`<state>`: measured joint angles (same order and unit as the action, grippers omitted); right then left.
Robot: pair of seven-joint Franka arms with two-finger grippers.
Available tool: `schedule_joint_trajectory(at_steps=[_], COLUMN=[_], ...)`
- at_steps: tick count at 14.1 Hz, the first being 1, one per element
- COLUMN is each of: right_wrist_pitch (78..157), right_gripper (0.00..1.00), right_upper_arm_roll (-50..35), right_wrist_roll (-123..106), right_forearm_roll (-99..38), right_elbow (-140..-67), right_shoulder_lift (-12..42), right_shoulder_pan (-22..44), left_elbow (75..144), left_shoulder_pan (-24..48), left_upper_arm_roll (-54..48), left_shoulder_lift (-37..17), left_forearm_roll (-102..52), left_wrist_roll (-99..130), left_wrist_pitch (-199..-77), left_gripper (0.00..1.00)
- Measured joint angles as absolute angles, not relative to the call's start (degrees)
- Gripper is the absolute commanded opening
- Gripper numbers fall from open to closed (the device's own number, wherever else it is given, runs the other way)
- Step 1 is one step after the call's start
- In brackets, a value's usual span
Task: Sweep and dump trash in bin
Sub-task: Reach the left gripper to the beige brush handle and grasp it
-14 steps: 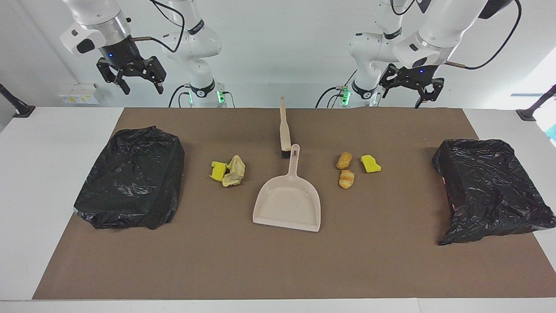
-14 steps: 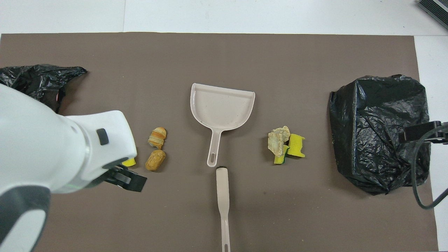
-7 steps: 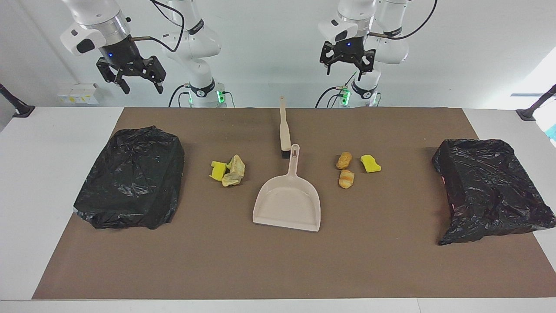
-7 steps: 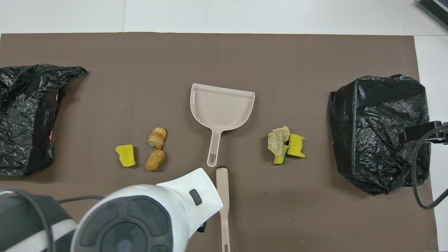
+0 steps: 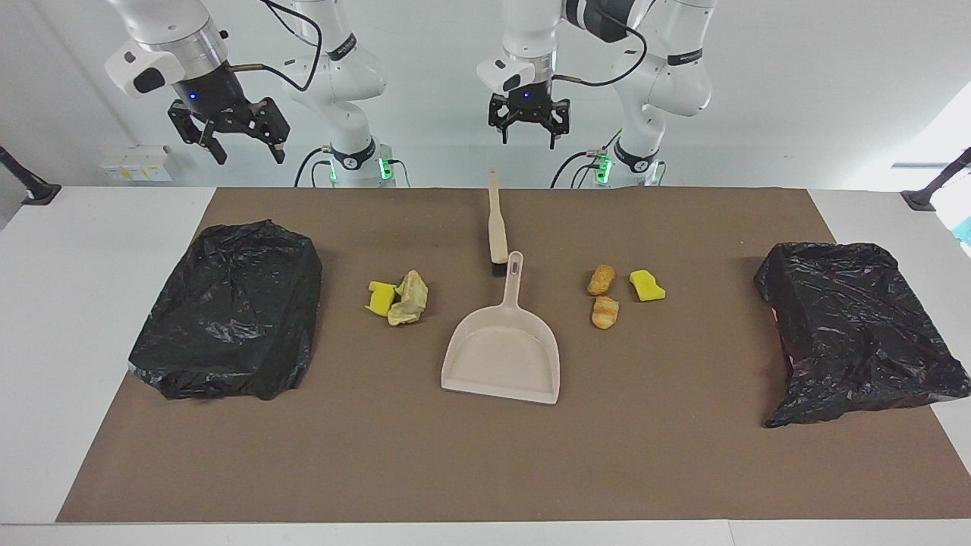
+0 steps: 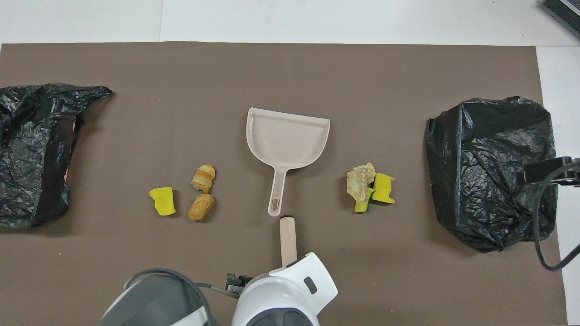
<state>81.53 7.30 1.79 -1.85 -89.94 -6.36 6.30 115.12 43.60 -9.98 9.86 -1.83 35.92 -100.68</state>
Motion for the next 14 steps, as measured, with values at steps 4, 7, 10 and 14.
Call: schedule_joint_trajectory(at_steps=[4,7,10,14], right_wrist_pitch=[81.53,81.53,81.53,81.53], right_gripper=[1.0,1.0,1.0,1.0], right_upper_arm_roll=[7.31,7.31,7.46,7.51], right_wrist_roll=[1.79,1.79,1.79,1.79], right_forearm_roll=[-1.85,-1.85,-1.85,-1.85], right_elbow=[-89.99,-90.02,-90.04,-90.06], right_shoulder_lift=[-6.36,-6.36,-6.36,-6.36], right_shoulder_pan=[6.29,6.29,6.15,6.11], left_elbow=[126.0,131.12,131.62,131.56], left_shoulder_pan=[46.92,49.58,51.77,52.34], left_upper_arm_roll=[-9.98,-9.95,-9.99,-9.93], left_shoulder_lift=[9.25,6.97,3.28,-0.66], left_forearm_roll=[-1.9,-2.05,-2.05,-2.05], left_wrist_roll=[39.74,41.88,43.89,43.89], left_wrist_pitch=[-115.49,-122.82,-126.32,-127.63], left_gripper=[1.0,1.0,1.0,0.93])
